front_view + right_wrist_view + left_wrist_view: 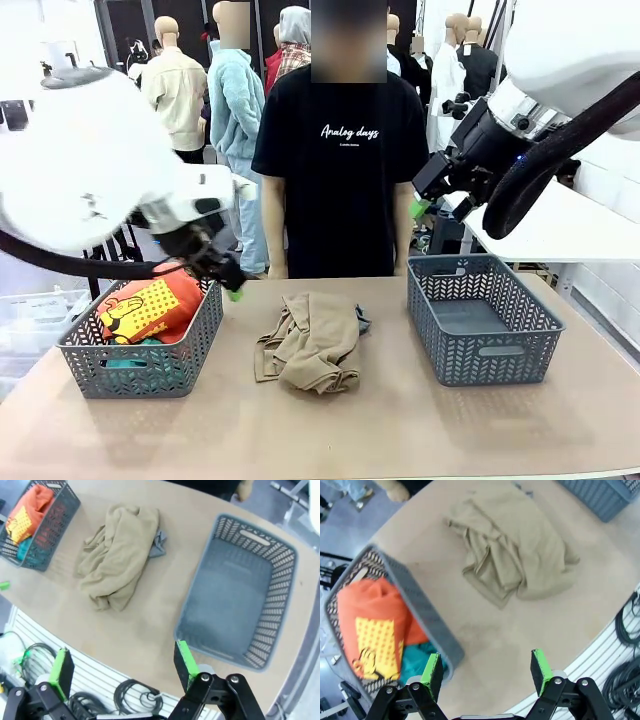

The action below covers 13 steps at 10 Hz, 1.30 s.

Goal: Sort the tops and bottoms.
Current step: Lift clothes from the center of the table with your left hand.

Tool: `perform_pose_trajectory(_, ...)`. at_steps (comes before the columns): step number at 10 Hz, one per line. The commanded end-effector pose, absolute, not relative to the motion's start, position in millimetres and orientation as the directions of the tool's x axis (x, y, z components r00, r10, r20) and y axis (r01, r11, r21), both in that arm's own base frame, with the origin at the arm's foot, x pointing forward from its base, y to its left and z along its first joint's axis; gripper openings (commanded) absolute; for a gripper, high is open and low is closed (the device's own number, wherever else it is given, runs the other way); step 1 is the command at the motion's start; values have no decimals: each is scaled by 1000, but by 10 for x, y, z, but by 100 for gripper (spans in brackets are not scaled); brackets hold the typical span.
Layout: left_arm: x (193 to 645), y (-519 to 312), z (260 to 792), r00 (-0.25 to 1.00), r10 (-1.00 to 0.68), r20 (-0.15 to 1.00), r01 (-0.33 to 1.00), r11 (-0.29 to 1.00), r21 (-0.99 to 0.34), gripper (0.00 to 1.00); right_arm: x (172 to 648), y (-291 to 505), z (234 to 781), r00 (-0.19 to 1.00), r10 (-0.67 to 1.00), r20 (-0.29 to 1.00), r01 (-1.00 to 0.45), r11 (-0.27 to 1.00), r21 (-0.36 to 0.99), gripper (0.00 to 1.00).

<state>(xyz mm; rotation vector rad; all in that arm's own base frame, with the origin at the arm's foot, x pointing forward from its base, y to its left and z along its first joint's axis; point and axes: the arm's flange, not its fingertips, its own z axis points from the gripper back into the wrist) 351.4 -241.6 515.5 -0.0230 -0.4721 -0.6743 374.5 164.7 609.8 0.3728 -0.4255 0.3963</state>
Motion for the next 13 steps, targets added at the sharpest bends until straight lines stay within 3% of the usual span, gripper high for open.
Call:
perform_pose_trajectory(1, 3746, -2760, 5112, 670, -597, 441, 600, 786, 152, 91, 3764, 1652, 6131, 833, 296, 468, -449, 856, 257, 100)
perform_pose_trajectory(5, 3712, -2786, 5045, 668, -607, 431, 622, 773, 125, 91, 3764, 1652, 6131, 833, 296, 468, -449, 856, 257, 100)
perform_pose_trajectory(7, 3624, -2771, 5026, 760, -459, 460, 478, 874, 82, 91, 3764, 1652, 6131, 833, 296, 468, -449, 856, 257, 100)
perform_pose_trajectory(9, 3998, -3281, 4604, 772, -460, 437, 518, 855, -14, 91, 3764, 1652, 6131, 833, 296, 468, -449, 856, 257, 100)
perform_pose_trajectory(13, 4458, -3839, 4206, 831, -452, 326, 465, 884, 39, 91, 3764, 1652, 6131, 833, 296, 468, -449, 856, 257, 100)
